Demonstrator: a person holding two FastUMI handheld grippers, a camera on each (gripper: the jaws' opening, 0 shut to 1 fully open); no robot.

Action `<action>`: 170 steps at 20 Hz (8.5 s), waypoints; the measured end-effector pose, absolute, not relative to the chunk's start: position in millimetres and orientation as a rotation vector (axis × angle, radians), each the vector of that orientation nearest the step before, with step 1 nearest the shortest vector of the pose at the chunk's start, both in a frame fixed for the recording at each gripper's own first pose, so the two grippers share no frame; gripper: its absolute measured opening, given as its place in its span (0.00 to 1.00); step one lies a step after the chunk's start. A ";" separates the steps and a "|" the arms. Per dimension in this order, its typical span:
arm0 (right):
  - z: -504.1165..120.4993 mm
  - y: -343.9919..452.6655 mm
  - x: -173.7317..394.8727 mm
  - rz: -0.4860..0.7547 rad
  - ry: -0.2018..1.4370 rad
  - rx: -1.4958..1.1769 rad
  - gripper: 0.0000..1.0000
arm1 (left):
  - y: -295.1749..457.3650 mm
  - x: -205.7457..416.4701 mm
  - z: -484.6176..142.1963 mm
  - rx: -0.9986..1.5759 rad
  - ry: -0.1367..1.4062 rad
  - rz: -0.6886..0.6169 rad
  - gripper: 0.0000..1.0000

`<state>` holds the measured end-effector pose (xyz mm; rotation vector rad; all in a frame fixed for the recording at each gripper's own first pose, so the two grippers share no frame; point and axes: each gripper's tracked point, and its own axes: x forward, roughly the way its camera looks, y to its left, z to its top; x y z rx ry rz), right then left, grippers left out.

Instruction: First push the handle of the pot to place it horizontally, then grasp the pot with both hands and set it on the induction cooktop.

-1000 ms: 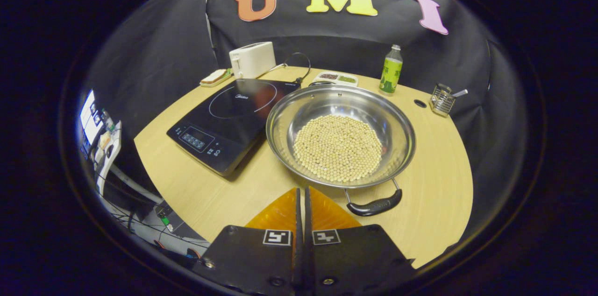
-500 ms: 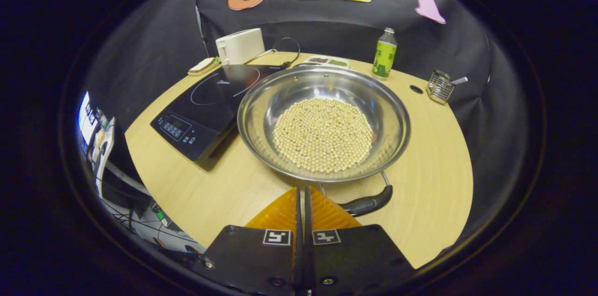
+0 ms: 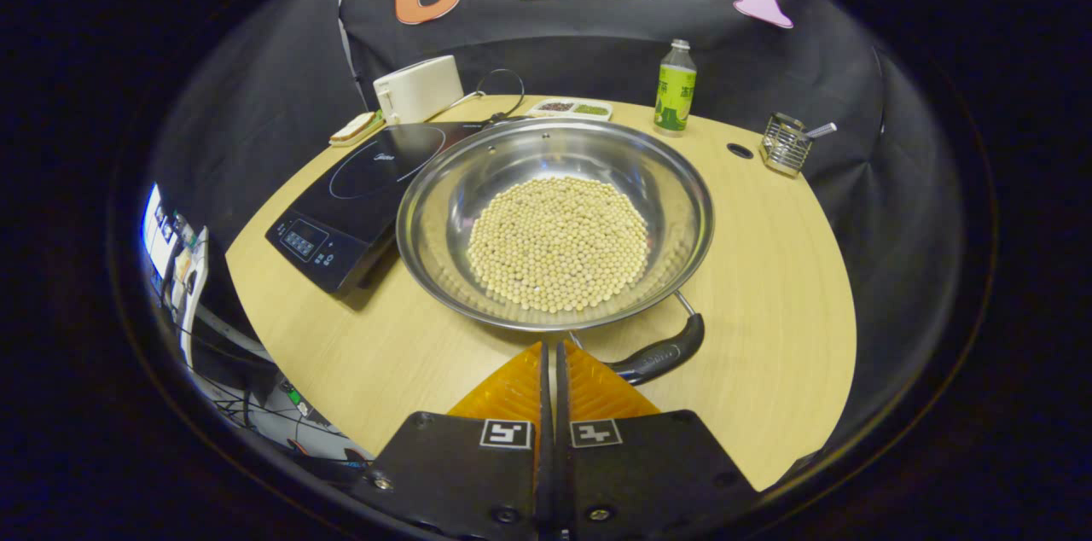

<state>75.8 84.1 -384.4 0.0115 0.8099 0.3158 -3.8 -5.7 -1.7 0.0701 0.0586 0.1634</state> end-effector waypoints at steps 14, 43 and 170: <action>-382.8 14.1 111.6 0.310 0.808 -0.031 0.04 | -41.3 11.6 -6.6 0.051 0.079 0.215 0.96; -345.4 -53.0 153.5 0.223 0.731 -0.039 0.01 | -58.8 25.8 -18.9 0.059 0.118 0.227 0.96; -309.8 261.8 252.7 0.242 0.871 0.098 0.55 | 210.8 164.4 -348.0 0.008 0.877 0.109 0.67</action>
